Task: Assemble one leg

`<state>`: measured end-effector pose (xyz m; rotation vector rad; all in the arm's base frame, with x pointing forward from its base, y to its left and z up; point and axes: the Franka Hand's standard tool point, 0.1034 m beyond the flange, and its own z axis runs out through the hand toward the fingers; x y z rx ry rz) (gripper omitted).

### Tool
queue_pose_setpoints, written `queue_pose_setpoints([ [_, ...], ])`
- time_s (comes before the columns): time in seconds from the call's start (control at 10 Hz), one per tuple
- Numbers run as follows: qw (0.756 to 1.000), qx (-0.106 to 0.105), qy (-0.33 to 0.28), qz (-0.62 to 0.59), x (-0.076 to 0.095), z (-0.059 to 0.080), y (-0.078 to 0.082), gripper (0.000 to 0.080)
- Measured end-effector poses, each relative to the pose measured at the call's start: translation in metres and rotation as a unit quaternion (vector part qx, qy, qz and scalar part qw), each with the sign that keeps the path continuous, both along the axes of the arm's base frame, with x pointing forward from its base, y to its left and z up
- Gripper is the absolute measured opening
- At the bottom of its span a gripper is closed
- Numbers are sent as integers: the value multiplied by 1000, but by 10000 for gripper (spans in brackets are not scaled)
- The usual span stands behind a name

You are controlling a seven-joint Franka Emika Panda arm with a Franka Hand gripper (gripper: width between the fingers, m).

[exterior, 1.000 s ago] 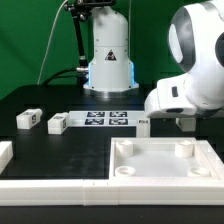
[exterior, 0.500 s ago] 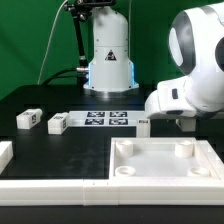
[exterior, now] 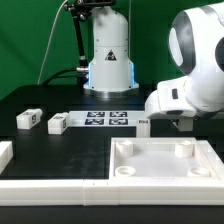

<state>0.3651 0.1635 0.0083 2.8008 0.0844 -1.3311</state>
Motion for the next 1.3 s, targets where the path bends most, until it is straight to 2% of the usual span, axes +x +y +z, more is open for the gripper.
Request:
queue_pose_setpoints([
  [0.2, 1000, 5, 1, 4, 1, 2, -1, 290],
  [0.3, 1000, 8, 2, 7, 3, 10, -3, 290],
  [0.6, 1000, 5, 9, 9, 11, 50, -9, 290],
  [0.7, 1000, 6, 0, 8, 15, 56, -10, 290],
  [0.9, 1000, 7, -9, 7, 15, 50, -9, 290],
  [1.0, 998, 14, -62, 4, 24, 48, -6, 290],
  [1.1, 993, 20, -113, 2, 25, 49, -6, 290],
  [1.2, 989, 26, -147, 8, 26, 52, -9, 290],
  [1.3, 985, 34, -170, 11, 37, 57, -15, 290],
])
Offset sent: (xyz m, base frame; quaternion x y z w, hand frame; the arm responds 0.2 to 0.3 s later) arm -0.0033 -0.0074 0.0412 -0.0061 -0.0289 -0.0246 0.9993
